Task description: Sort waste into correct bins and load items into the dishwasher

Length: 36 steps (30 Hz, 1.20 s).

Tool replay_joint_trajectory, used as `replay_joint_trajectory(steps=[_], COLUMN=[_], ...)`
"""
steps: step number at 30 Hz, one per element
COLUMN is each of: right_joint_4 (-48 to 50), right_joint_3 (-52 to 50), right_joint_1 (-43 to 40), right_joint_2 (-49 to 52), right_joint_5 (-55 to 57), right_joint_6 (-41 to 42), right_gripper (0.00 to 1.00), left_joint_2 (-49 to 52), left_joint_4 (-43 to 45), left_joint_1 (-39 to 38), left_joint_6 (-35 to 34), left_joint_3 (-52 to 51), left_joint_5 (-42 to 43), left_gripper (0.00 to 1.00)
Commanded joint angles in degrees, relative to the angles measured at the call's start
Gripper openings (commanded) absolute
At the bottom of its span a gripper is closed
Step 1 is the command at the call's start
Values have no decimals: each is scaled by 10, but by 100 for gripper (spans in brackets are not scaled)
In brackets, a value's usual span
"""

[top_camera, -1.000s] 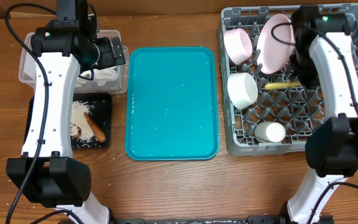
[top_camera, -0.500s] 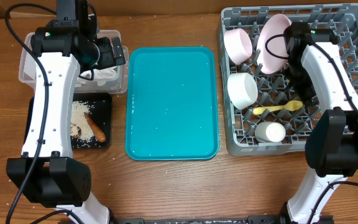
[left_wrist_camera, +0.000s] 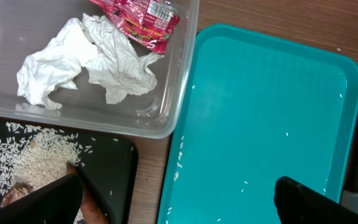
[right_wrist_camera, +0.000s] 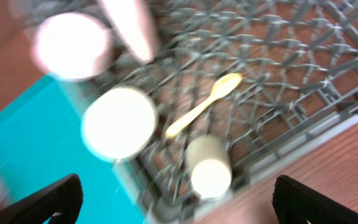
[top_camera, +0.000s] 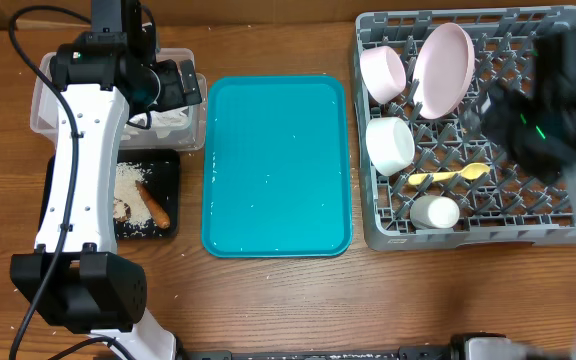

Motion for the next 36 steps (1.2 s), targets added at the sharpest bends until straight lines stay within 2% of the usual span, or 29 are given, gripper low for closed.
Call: replay_joint_trajectory(steps=[1, 14, 18, 22, 26, 31, 32, 36], right_joint_4=[-40, -76, -29, 119, 299, 503, 614, 756], right_joint_3=[9, 3, -67, -227, -440, -647, -751, -883], right_joint_1=[5, 5, 4, 3, -5, -6, -7, -7], right_joint_2=[-86, -322, -394, -497, -604, -681, -715, -762], right_joint_5=[-59, -4, -7, -36, -40, -45, -59, -73], right_joint_6=[-59, -94, -112, -196, -188, -188, -188, -188], right_gripper=[100, 100, 100, 100, 100, 100, 100, 100], left_joint_2=[-9, -9, -9, -9, -9, -9, -9, -9], left_joint_4=[2, 2, 2, 2, 2, 2, 2, 2], left_joint_1=[2, 2, 2, 2, 0, 0, 0, 0], left_joint_6=[15, 15, 15, 15, 15, 15, 15, 15], left_joint_3=[6, 6, 6, 6, 6, 6, 6, 6], left_joint_5=[3, 3, 3, 3, 3, 3, 3, 3], left_gripper=[100, 100, 100, 100, 100, 100, 100, 100])
